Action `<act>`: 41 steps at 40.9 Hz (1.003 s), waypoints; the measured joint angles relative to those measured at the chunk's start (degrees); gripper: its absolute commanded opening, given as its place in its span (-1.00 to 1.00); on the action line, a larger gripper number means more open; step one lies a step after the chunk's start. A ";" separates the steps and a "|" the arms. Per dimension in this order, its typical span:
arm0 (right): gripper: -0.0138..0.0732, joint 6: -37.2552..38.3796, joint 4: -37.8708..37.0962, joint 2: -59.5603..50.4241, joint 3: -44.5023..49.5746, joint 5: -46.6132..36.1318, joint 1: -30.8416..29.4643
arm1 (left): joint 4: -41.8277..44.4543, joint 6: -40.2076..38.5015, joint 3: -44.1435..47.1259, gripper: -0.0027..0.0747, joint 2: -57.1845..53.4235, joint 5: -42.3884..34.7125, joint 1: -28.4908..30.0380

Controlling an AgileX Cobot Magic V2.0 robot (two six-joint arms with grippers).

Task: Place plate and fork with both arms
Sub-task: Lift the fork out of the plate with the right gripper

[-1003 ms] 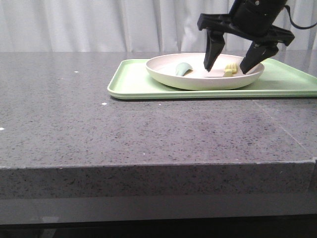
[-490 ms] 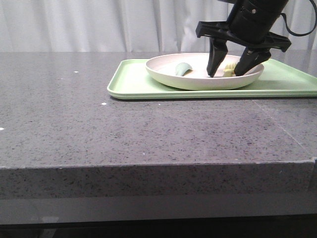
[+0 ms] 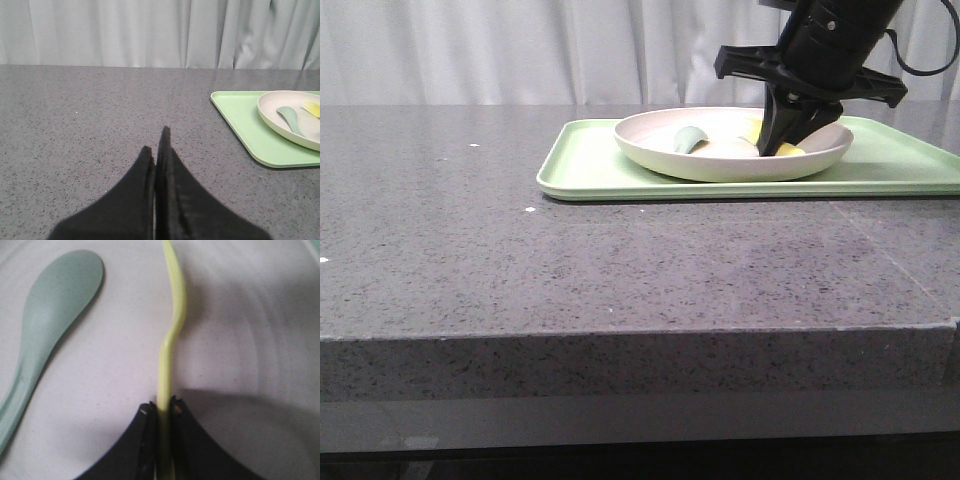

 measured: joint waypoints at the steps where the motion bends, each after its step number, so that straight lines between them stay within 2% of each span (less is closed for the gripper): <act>1: -0.60 0.00 0.00 0.00 0.00 0.00 0.00 | 0.00 0.00 0.00 -0.98 0.00 0.00 0.00; 5: -0.65 0.00 0.00 0.00 0.00 0.00 0.00 | 0.00 0.00 0.00 -0.98 0.00 0.00 0.00; 21: -0.65 0.00 0.00 -4.17 0.00 -0.79 -0.59 | 0.00 0.00 0.00 -0.98 0.00 0.00 0.00; 31: -0.65 0.00 -2.39 -8.75 -0.23 -1.60 -5.46 | 0.00 0.00 0.00 -0.98 0.00 0.00 0.00; 41: -0.65 0.00 -7.40 -7.87 -0.23 0.51 -10.37 | 0.00 0.00 0.00 -0.98 0.00 0.00 0.00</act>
